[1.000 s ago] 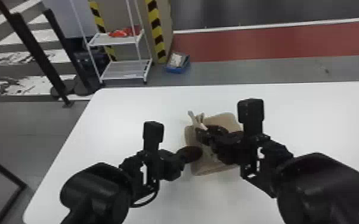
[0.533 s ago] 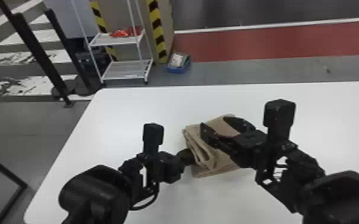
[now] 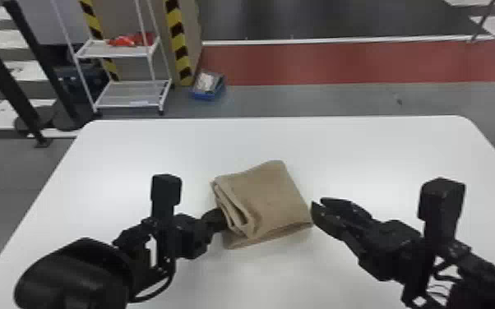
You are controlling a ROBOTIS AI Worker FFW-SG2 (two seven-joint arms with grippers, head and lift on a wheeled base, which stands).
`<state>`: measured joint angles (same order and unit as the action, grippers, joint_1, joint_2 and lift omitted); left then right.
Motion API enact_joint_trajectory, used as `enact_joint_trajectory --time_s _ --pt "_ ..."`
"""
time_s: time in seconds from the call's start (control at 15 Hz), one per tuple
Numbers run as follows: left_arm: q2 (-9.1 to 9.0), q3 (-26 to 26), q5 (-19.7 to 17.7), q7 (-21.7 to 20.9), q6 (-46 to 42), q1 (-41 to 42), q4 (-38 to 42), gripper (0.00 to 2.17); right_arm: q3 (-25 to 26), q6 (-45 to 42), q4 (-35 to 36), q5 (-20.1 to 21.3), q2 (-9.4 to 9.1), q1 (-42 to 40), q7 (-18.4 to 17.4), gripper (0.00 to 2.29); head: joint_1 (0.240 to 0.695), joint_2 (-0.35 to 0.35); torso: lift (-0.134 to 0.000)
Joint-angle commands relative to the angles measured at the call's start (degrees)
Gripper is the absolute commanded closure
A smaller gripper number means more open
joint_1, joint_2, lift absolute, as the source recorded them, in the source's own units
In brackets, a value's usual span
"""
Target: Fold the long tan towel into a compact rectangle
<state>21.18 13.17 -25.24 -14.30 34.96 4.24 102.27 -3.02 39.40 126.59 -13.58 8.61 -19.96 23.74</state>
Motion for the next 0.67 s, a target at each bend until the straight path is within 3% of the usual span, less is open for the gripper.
enact_joint_trajectory --time_s 0.0,0.27,0.6 --pt "0.0 -0.6 -0.16 -0.02 -0.02 0.68 1.18 1.91 2.23 -1.99 -0.47 0.22 0.01 -3.33 1.4 2.13 0.695 0.044 -0.123" --pt "0.0 -0.43 -0.25 0.15 0.15 1.21 2.32 1.92 -0.23 -5.16 -4.6 1.63 -0.17 -3.68 1.49 2.13 0.695 0.016 -0.123" --pt "0.0 -0.6 -0.25 -0.02 0.86 1.56 2.76 1.91 -4.01 -6.39 -12.16 4.18 -0.78 0.8 -0.09 2.13 0.695 0.036 -0.123"
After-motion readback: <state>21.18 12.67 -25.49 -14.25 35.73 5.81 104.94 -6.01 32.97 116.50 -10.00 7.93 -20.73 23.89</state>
